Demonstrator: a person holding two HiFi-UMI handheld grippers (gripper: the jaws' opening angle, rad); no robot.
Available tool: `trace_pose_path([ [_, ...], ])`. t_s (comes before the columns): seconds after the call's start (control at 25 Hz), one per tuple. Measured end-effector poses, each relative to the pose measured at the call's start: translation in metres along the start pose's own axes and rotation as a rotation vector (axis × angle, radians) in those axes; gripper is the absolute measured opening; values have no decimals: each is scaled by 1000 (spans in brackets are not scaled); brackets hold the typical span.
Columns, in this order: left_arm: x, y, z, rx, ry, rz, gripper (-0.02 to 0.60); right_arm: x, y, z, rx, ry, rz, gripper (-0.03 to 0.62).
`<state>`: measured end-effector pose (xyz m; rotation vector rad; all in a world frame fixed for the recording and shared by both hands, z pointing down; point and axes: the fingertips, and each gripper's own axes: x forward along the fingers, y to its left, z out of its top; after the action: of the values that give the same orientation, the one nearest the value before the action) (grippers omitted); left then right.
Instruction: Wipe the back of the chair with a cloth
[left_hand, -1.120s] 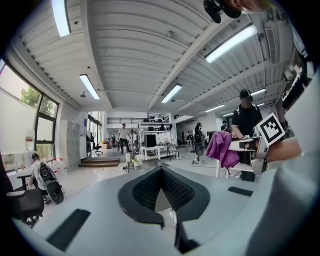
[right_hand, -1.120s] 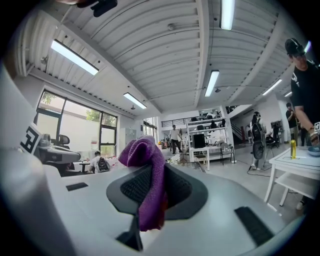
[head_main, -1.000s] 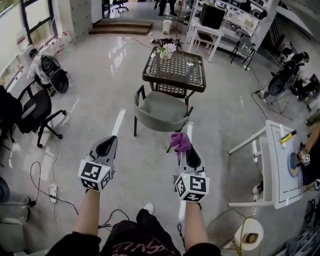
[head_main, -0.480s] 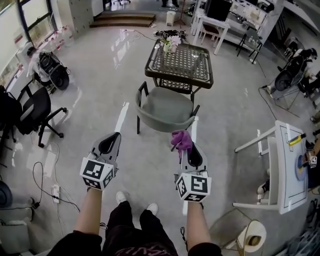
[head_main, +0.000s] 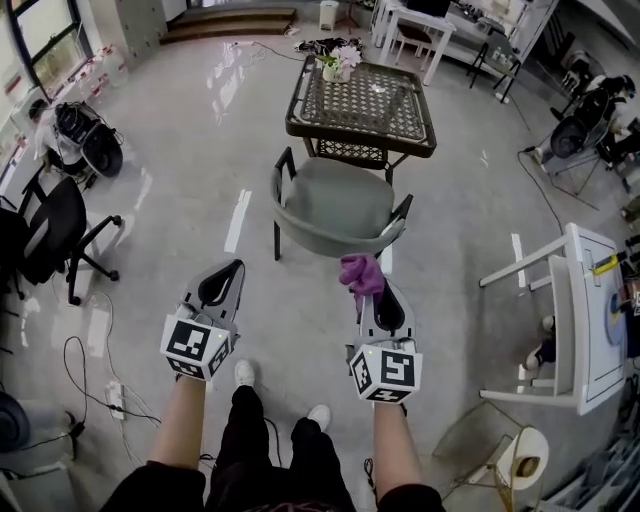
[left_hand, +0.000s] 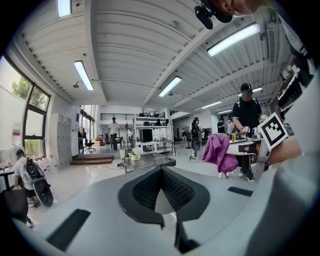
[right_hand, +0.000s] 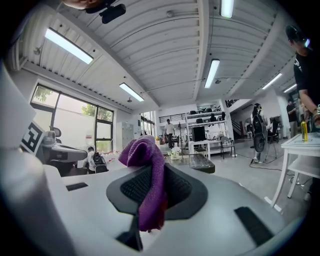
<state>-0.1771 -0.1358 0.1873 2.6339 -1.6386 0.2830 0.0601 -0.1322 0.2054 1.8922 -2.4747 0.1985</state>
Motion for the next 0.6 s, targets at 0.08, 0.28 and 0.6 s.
trace_pose_path([
  [0.08, 10, 11, -16, 6, 3, -16, 9, 13, 8, -17, -16, 10, -9, 77],
  [0.28, 32, 38, -59, -29, -2, -30, 9, 42, 28, -58, -12, 19, -11, 77],
  [0.6, 63, 53, -134, -36, 1, -46, 9, 89, 47, -128, -10, 21, 9, 77],
])
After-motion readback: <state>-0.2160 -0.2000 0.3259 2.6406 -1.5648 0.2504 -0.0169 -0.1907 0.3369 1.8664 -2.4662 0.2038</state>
